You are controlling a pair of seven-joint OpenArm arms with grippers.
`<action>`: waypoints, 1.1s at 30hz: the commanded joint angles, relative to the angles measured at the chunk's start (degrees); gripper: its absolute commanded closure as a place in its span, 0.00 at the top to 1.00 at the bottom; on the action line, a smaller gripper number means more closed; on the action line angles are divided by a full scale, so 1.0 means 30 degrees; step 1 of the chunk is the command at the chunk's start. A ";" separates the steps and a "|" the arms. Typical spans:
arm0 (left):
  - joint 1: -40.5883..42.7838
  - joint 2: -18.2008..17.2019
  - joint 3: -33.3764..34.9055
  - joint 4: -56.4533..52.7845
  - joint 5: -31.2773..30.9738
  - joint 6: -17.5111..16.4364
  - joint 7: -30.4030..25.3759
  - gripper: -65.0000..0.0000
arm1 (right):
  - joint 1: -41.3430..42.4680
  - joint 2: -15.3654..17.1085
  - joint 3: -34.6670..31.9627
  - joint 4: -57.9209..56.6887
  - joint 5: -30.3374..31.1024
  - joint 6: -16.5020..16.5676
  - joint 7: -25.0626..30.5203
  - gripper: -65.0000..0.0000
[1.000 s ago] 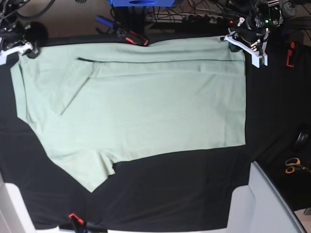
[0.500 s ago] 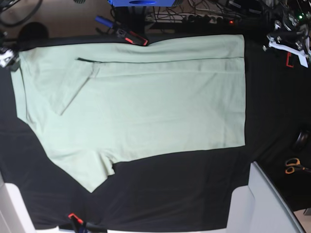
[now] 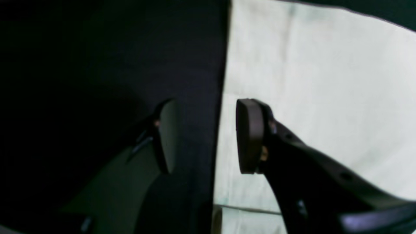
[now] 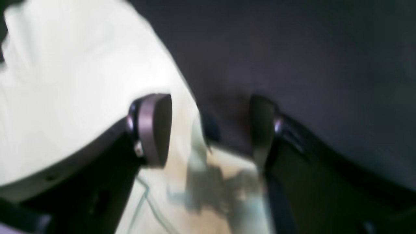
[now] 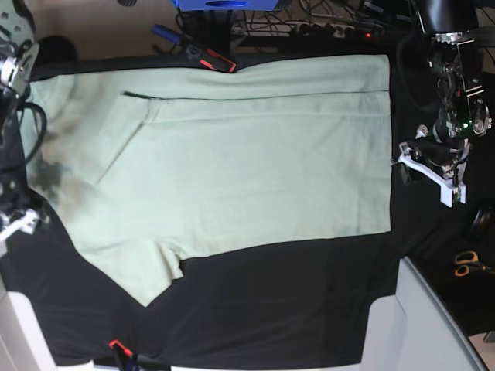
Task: Fold the T-shirt properly
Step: 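Release the shirt and move both grippers toward the hem corners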
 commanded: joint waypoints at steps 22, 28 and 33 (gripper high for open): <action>0.0841 -0.1436 -0.1397 0.0229 -0.0032 0.0181 -0.0230 0.43 | 0.5381 -0.0125 -0.5331 -1.1697 0.0007 -0.0148 0.8307 0.72; 0.0928 -0.1348 -0.1778 0.0199 0.0027 0.0181 -0.0230 0.43 | 0.5498 -0.0652 -0.6035 -1.1638 0.0007 -0.0148 0.8307 0.71; 0.0899 -0.1377 -0.1778 0.0111 0.0027 0.0181 -0.0230 0.43 | 0.5498 -0.0740 -0.6035 -1.1638 0.0007 -0.0148 0.8922 0.59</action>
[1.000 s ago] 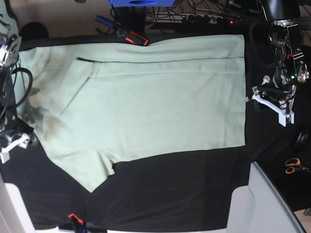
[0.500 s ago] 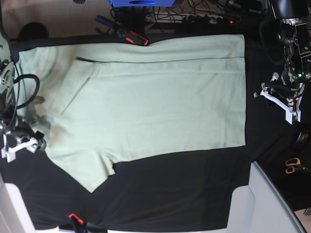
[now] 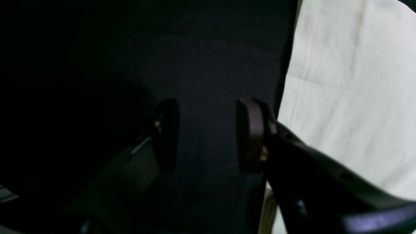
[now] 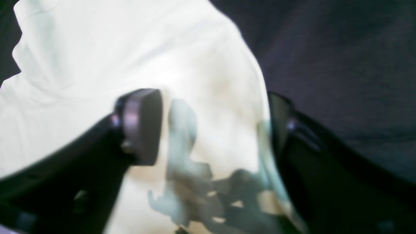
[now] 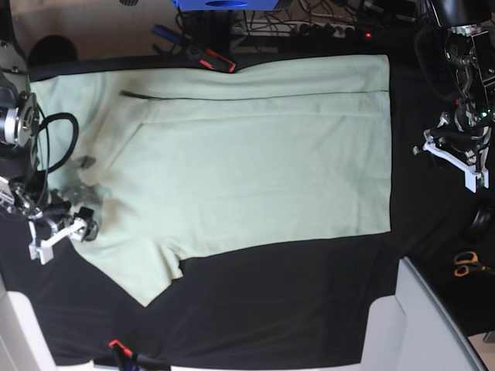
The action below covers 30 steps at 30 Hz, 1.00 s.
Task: Fold the T-shirt properly
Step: 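Release the shirt and move both grippers toward the hem corners, then grasp the shirt's side edges near the hem with both grippers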
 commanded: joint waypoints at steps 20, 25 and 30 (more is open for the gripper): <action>-0.6861 0.0009 0.0228 -0.6146 -0.0032 0.0100 -0.0346 0.71 | 0.0398 0.0214 -0.0017 0.0985 0.0095 0.0180 0.0194 0.00; -1.0201 -0.0079 0.3187 -1.0366 -0.0032 0.0100 -0.0464 0.70 | 0.0398 0.0214 -0.0017 0.1014 0.0095 0.0180 0.0164 0.00; -1.2692 0.0243 0.4623 -1.4498 -0.0032 0.0100 -0.1050 0.70 | 0.0398 0.0273 -0.0017 0.1014 0.0095 0.0297 0.0164 0.00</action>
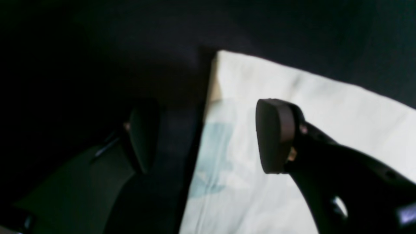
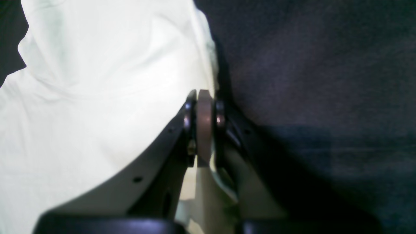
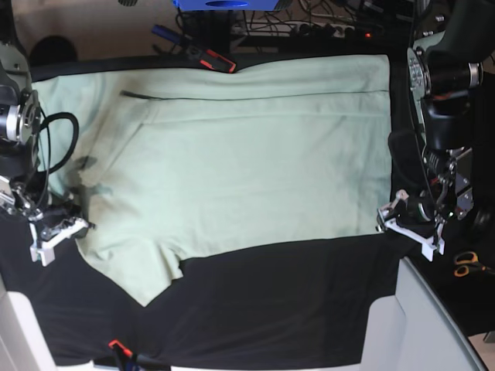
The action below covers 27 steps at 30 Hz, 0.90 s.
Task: Fold the T-shirt properly
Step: 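Grasp the shirt's side edges near the hem with both grippers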
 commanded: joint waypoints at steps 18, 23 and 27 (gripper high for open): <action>-0.1837 0.0979 0.1448 -0.4785 0.0005 0.0093 -0.2791 0.69 | 0.0616 0.0507 0.0020 0.0315 0.0168 0.0232 0.0376 0.00; -0.1837 0.1155 0.2561 -0.4785 -0.0054 0.0093 -0.2908 0.61 | 0.0616 0.0507 0.0020 0.0315 0.0168 0.0232 0.0376 0.00; -0.1808 0.1155 0.2532 -0.4843 -0.0112 0.0093 -0.2849 0.27 | 0.0616 0.0507 0.0020 0.0315 0.0168 0.0232 0.0376 0.00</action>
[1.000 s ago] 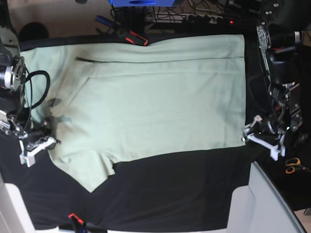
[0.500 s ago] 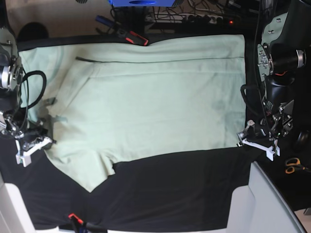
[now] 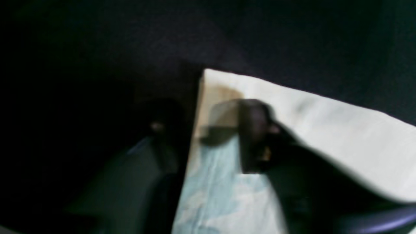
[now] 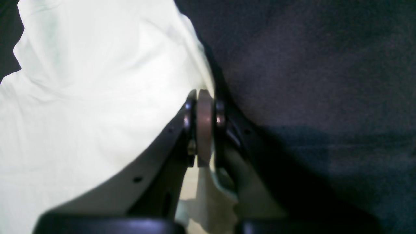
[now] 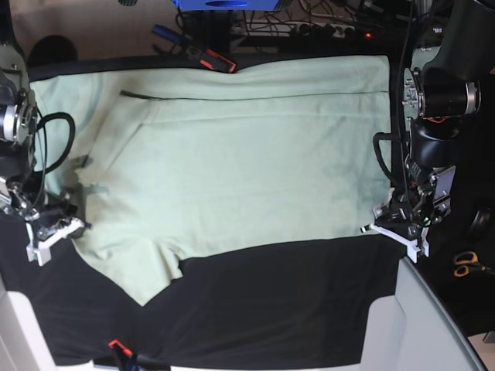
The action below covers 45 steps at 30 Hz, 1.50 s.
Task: Fold the T-shirt properly
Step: 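Grasp the shirt's side edges near the hem with both grippers, then lift the hem edges and pull them toward the collar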
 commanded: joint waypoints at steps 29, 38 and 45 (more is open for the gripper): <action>0.3567 -0.0122 0.0018 0.8061 -0.0462 -0.0636 0.3803 0.00 | -0.1904 0.0230 0.0196 0.4169 0.0285 0.0174 0.0354 0.00; 0.5149 -0.0738 -0.0011 1.0844 -0.0520 -0.0636 0.4184 0.00 | -0.3252 0.0230 0.1661 0.7304 0.0285 0.0203 -0.0965 0.00; 0.6644 -0.0708 -0.0011 1.3570 -0.0520 -0.0606 0.4506 0.00 | -0.4072 0.0230 0.1690 0.9678 0.0285 0.0203 -0.3104 0.00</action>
